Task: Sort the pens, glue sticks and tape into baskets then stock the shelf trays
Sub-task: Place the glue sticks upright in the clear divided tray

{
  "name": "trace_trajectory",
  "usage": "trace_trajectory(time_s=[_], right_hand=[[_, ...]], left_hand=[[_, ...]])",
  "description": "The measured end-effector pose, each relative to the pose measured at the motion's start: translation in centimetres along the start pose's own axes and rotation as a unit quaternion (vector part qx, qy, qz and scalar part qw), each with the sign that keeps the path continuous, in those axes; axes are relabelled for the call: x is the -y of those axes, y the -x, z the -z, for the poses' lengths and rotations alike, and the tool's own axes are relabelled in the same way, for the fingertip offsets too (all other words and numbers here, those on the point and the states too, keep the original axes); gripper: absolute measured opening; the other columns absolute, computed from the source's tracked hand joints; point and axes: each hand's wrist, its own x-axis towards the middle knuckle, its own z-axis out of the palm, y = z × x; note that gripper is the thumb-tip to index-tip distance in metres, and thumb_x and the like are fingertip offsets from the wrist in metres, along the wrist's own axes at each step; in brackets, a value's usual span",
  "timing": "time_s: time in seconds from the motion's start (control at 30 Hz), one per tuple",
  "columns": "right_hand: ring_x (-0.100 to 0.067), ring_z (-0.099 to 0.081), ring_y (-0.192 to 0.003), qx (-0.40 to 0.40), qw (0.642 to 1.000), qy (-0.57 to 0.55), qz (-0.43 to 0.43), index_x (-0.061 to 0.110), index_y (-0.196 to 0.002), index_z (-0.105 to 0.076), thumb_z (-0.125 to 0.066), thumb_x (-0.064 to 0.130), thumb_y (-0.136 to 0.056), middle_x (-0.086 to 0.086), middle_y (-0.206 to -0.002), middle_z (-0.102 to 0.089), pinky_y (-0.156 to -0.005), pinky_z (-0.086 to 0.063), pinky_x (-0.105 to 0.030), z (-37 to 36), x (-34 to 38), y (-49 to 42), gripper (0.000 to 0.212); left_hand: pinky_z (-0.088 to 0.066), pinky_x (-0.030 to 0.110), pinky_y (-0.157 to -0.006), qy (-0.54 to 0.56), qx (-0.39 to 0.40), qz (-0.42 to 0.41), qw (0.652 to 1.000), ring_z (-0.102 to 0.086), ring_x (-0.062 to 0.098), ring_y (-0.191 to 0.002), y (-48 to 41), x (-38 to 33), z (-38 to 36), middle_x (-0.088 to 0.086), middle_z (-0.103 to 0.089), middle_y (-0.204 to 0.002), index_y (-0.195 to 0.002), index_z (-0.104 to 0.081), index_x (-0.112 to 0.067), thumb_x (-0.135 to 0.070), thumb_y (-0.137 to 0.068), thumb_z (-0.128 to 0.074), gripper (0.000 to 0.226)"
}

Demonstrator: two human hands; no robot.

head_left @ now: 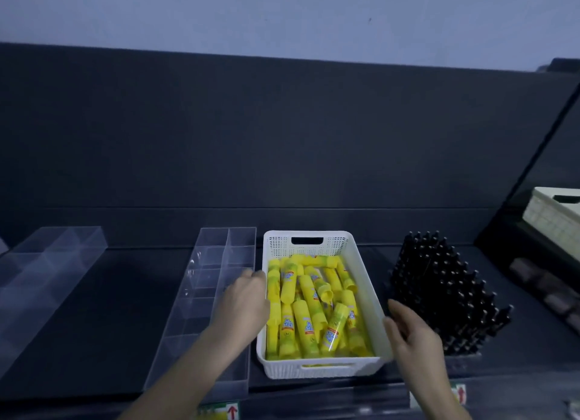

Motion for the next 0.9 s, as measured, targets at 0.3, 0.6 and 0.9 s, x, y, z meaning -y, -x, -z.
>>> trace_trajectory(time_s=[0.3, 0.6, 0.9], right_hand=[[-0.027, -0.057, -0.107, 0.179, 0.957, 0.199, 0.116, 0.011, -0.101, -0.065, -0.049, 0.021, -0.094, -0.011, -0.113, -0.065, -0.085, -0.041, -0.030, -5.3, 5.8, -5.7, 0.021], [-0.030, -0.055, -0.113, 0.248, 0.939, 0.238, -0.015, 0.008, -0.109, -0.057, -0.040, 0.014, -0.093, -0.014, -0.121, -0.061, -0.084, -0.044, -0.029, -8.4, 5.4, -9.1, 0.024], [-0.022, -0.050, -0.063, 0.180, 0.963, -0.166, -0.111, 0.007, -0.090, -0.061, -0.052, 0.002, -0.072, -0.004, -0.068, -0.058, -0.060, -0.042, -0.032, -4.7, 5.2, -7.3, 0.020]], left_hand=[[-0.049, 0.036, -0.089, -0.226, 0.122, -0.039, 0.966, -0.055, 0.029, -0.116, -5.4, -5.7, -2.5, 0.011, -0.056, -0.127, -0.119, -0.058, -0.005, 0.004, -0.090, -0.042, 0.034], [-0.044, 0.034, -0.093, -0.108, 0.149, 0.054, 0.981, -0.050, 0.030, -0.121, -8.0, -5.5, -3.4, 0.013, -0.050, -0.134, -0.131, -0.042, -0.004, -0.003, -0.092, -0.039, 0.039], [-0.043, 0.036, -0.093, 0.062, 0.125, 0.121, 0.983, -0.048, 0.030, -0.124, -8.5, -7.3, -4.8, 0.013, -0.047, -0.136, -0.140, -0.024, -0.006, -0.019, -0.090, -0.052, 0.058]])
